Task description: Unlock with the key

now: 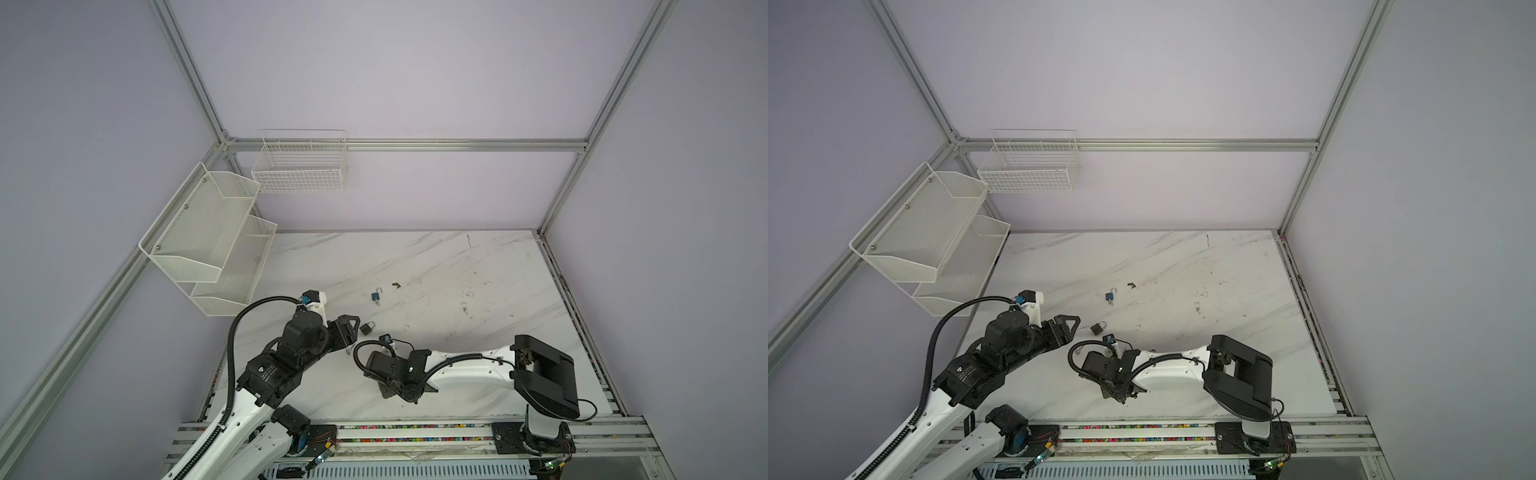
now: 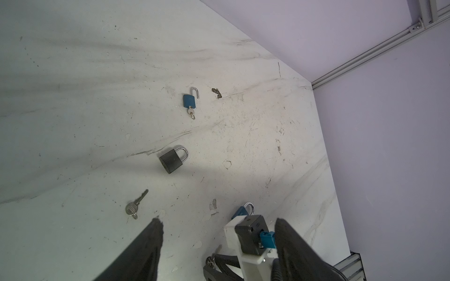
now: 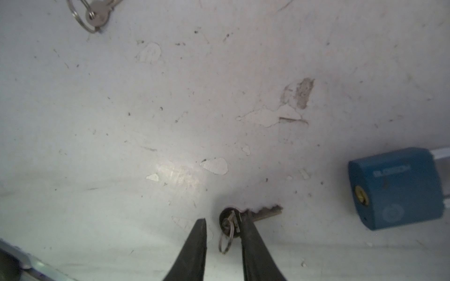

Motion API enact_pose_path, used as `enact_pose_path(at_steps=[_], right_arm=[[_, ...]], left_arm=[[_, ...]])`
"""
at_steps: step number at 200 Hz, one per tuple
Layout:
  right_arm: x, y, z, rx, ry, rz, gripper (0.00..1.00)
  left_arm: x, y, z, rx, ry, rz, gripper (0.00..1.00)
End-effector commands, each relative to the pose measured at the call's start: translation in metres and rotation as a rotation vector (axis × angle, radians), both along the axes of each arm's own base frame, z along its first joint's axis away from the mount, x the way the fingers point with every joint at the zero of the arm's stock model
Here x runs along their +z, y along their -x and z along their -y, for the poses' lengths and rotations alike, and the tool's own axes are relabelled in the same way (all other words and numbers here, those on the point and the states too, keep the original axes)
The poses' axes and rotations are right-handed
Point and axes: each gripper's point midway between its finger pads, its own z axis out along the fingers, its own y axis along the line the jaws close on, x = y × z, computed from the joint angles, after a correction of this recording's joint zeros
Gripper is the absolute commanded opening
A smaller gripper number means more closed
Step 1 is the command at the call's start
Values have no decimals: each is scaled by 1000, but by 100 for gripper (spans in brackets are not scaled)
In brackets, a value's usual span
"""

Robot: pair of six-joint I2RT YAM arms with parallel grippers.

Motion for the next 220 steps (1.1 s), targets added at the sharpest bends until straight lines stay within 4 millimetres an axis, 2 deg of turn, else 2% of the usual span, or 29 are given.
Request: enact_pose_path(at_steps=[1, 51, 122, 189, 200, 220], right_arm=[[-8, 2, 4, -5, 46, -5, 27], [-14, 1, 3, 0, 66, -5, 16], [-4, 1, -1, 39, 41, 8, 11], [37, -6, 3, 180, -34, 136, 3], [47, -10, 5, 213, -44, 166, 0], [61, -18, 8, 253, -56, 196, 0]], left_arm=[[-7, -3, -1, 7, -3, 13, 73], [-8, -4, -2, 13, -8, 17, 73], [-6, -3, 1, 10, 22, 16, 73], [1, -2, 8, -3, 85, 3, 73], [2, -2, 9, 1, 97, -5, 73], [7, 0, 11, -5, 123, -12, 74]])
